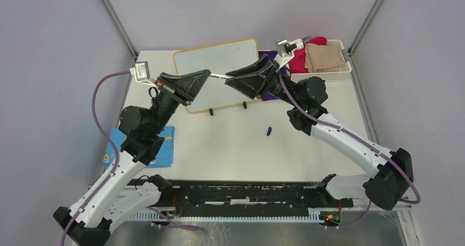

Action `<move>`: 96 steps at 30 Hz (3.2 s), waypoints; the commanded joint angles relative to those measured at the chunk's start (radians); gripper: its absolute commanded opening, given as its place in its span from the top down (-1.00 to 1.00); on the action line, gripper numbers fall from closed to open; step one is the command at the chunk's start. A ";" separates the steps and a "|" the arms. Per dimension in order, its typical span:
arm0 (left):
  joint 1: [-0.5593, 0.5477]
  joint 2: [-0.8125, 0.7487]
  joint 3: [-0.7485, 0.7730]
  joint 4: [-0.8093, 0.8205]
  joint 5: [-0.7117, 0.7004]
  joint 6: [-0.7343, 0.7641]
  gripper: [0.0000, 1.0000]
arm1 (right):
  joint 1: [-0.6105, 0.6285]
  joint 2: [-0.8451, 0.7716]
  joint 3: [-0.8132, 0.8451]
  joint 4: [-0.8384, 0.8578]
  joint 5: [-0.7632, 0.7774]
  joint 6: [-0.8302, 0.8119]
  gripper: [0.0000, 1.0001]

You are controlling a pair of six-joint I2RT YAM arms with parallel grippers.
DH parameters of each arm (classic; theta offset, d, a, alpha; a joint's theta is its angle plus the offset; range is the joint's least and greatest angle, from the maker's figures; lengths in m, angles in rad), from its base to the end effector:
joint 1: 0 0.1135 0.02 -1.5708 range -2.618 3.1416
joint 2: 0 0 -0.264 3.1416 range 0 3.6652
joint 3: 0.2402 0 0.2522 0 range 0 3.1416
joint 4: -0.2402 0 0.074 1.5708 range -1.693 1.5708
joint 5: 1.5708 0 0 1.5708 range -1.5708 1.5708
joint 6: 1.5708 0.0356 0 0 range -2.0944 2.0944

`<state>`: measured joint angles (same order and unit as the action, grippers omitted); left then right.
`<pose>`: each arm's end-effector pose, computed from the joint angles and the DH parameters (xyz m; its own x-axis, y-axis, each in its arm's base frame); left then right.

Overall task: Write a sentence on the whiteboard
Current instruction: Adjust the whiteboard marker at the center of the board.

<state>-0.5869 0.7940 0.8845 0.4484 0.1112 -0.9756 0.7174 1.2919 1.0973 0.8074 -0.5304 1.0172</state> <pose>0.1372 -0.0960 0.4398 -0.2818 -0.8009 -0.5284 0.7069 0.1991 -0.6787 0.2029 0.2009 0.4390 -0.5198 0.5203 -0.6776 -0.8308 -0.1230 0.5429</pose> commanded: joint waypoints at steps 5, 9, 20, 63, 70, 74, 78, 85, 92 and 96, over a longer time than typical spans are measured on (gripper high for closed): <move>-0.002 0.003 0.027 0.010 0.016 -0.029 0.96 | -0.006 -0.028 0.001 0.053 -0.003 0.013 0.11; -0.003 0.009 0.023 0.016 0.013 -0.032 0.96 | -0.006 -0.023 0.001 0.055 0.002 0.017 0.19; -0.003 0.018 0.015 0.016 0.015 -0.038 0.96 | -0.006 -0.014 -0.009 0.076 0.006 0.035 0.32; -0.002 0.019 -0.020 0.021 0.030 -0.047 0.96 | -0.006 -0.011 -0.056 0.165 0.056 0.095 0.55; -0.004 0.016 -0.025 0.021 0.028 -0.047 0.96 | -0.006 -0.011 -0.062 0.173 0.068 0.104 0.43; -0.002 0.016 -0.025 0.021 0.026 -0.047 0.96 | -0.007 -0.010 -0.063 0.171 0.068 0.104 0.45; -0.003 0.016 -0.030 0.021 0.028 -0.048 0.96 | -0.008 -0.013 -0.066 0.170 0.078 0.106 0.44; -0.003 0.011 -0.036 0.021 0.019 -0.049 0.96 | -0.007 -0.012 -0.073 0.159 0.093 0.103 0.46; -0.003 0.012 -0.038 0.021 0.014 -0.046 0.97 | -0.006 -0.007 -0.073 0.169 0.082 0.108 0.56; -0.003 0.015 -0.034 0.017 0.015 -0.043 0.97 | -0.007 -0.005 -0.076 0.183 0.068 0.112 0.70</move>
<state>-0.5907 0.8089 0.8536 0.4713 0.1322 -1.0058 0.7086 1.2945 1.0164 0.8898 -0.4591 1.1095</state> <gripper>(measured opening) 0.060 0.188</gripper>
